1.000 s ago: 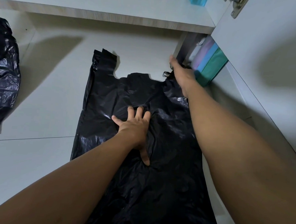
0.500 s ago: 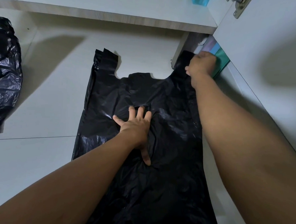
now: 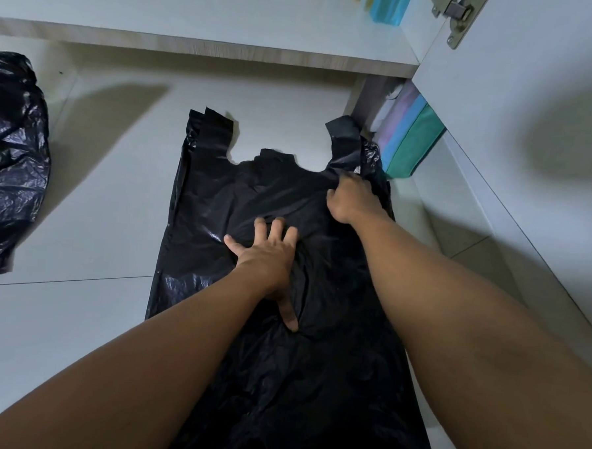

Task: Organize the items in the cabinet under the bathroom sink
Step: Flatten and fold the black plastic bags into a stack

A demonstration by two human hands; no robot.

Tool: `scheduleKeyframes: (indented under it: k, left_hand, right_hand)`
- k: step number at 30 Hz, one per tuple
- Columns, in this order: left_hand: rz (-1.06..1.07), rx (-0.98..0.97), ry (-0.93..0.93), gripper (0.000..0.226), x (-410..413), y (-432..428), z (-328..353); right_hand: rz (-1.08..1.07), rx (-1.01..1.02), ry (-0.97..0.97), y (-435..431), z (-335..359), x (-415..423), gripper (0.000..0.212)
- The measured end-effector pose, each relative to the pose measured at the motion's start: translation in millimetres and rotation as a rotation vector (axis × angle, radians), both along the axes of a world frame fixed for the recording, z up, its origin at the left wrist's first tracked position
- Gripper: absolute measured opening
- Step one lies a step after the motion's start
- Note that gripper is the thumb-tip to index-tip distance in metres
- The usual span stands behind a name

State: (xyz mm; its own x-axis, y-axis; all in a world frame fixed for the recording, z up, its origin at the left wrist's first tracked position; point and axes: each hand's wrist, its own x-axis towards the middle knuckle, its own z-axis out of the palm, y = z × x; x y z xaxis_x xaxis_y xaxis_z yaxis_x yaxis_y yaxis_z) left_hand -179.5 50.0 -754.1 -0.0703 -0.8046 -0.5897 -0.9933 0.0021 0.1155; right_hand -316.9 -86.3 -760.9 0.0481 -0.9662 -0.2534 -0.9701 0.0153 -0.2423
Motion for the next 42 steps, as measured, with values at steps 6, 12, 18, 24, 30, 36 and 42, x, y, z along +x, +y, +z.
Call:
scheduleKeyframes:
  k: [6, 12, 18, 24, 30, 36, 42]
  left_hand:
    - [-0.029, -0.033, -0.02, 0.158, 5, 8, 7]
    - [-0.138, -0.28, -0.064, 0.162, 17, 27, 15]
    - [0.226, -0.532, 0.134, 0.114, 55, 58, 26]
    - [0.878, -0.284, 0.181, 0.08, 116, 98, 13]
    - [0.93, -0.277, 0.362, 0.057, 144, 113, 14]
    - [0.98, -0.296, 0.391, 0.041, 167, 130, 14]
    - [0.819, -0.29, 0.313, 0.084, 163, 137, 16]
  right_hand:
    - [-0.024, -0.327, -0.137, 38, 12, -3, 0.042]
    - [-0.301, -0.217, -0.03, 99, 5, -45, 0.06]
    - [-0.453, -0.064, -0.178, 134, 9, -82, 0.081]
    - [-0.48, 0.162, -0.434, 149, 21, -76, 0.066]
    - [-0.284, 0.201, -0.515, 162, 37, -35, 0.029]
    - [-0.216, 0.129, -0.505, 161, 36, -6, 0.03]
    - [-0.265, 0.0, -0.101, 170, 41, -12, 0.069]
